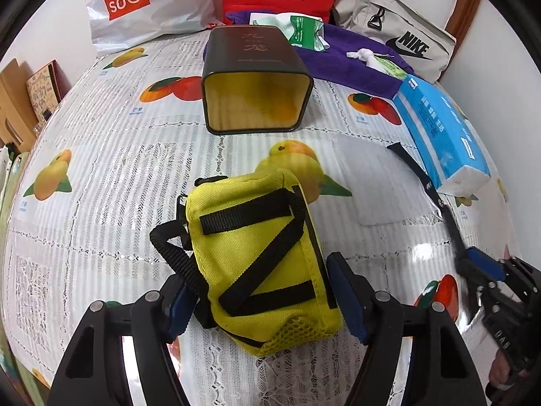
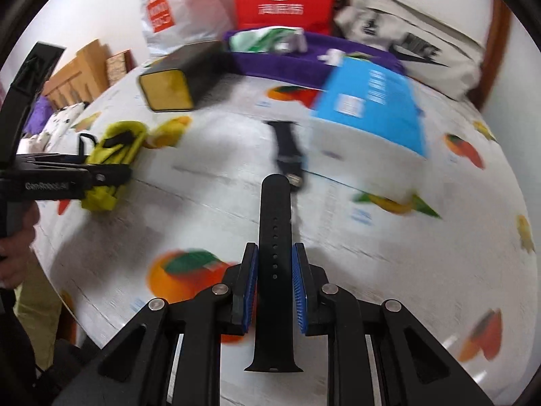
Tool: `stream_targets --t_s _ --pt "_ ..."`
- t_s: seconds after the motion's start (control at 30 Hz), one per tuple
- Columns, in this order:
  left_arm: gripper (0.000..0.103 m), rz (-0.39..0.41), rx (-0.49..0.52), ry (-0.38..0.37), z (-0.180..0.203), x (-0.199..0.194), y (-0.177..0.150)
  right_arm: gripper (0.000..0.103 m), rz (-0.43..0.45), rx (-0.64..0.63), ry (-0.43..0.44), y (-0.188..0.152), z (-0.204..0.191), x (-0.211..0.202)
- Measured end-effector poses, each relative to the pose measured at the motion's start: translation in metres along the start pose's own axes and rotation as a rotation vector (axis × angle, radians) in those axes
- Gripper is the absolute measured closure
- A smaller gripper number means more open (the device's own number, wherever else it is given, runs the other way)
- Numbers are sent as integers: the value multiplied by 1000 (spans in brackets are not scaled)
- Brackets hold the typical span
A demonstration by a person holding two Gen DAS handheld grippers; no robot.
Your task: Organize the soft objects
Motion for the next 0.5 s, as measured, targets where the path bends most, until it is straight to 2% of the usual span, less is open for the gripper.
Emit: stream_targets --t_s 0.2,0.5 --pt "31 4 25 26 2 3 3 83 -11 75 -65 -14 35 -3" --pt "31 25 57 48 6 7 6 80 1 146 -33 -11 44 7"
Point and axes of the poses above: each gripper's, at about its wrist camera, not at the fingertips, and x roughly the way its jaws point, z to its right, y to its top, the point moved 9 cm from there along x, roughly the way its jaws point, and after that the axes turned 11 degrees about -x, right-handed, at the moved point
